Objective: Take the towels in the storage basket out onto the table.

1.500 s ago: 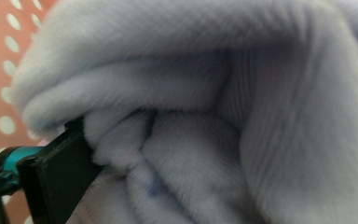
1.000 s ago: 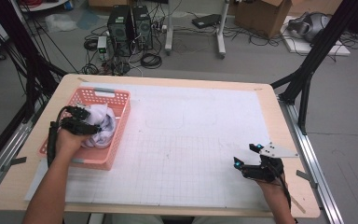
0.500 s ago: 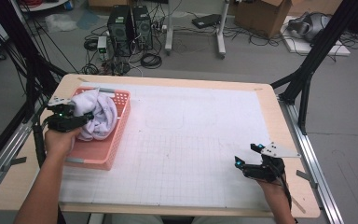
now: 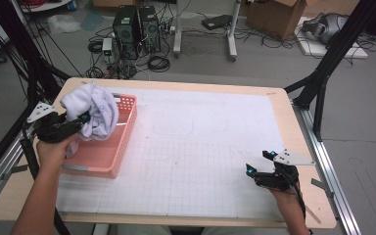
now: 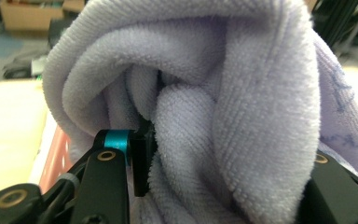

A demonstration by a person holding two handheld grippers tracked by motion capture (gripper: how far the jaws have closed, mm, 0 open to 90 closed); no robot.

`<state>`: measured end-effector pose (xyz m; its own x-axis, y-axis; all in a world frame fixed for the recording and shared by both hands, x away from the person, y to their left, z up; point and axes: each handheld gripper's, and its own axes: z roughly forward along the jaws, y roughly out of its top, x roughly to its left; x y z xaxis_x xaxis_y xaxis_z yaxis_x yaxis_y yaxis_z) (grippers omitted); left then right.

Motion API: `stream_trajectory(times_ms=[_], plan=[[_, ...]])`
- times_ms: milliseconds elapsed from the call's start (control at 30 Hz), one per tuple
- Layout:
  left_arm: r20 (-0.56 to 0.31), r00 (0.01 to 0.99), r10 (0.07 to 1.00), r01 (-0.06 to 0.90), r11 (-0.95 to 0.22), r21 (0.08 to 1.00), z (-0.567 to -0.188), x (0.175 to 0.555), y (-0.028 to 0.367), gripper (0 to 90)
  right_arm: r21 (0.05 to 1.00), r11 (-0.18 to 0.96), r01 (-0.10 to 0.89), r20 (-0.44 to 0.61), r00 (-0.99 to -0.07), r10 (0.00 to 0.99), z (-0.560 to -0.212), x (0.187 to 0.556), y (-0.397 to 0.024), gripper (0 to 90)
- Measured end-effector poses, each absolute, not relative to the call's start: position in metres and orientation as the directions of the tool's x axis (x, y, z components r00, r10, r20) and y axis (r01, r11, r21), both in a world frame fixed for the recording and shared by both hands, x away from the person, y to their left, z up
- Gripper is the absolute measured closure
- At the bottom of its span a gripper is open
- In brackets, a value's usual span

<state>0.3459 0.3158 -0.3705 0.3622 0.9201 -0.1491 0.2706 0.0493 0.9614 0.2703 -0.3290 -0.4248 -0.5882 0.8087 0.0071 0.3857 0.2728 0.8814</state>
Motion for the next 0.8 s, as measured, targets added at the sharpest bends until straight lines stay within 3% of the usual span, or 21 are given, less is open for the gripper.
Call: stream_trajectory(times_ms=[300, 800], plan=[[-0.133, 0.482, 0.866, 0.142, 0.073, 0.987, -0.352, 0.337, 0.308, 52.2, 0.880, 0.276, 0.387, 0.009, -0.594, 0.804, -0.425, 0.271, -0.327, 15.9], [-0.119, 0.641, 0.758, 0.082, 0.087, 0.993, -0.332, 0.333, 0.280, 52.1, 0.882, 0.280, 0.378, 0.004, -0.602, 0.799, -0.424, 0.271, -0.326, 15.9]])
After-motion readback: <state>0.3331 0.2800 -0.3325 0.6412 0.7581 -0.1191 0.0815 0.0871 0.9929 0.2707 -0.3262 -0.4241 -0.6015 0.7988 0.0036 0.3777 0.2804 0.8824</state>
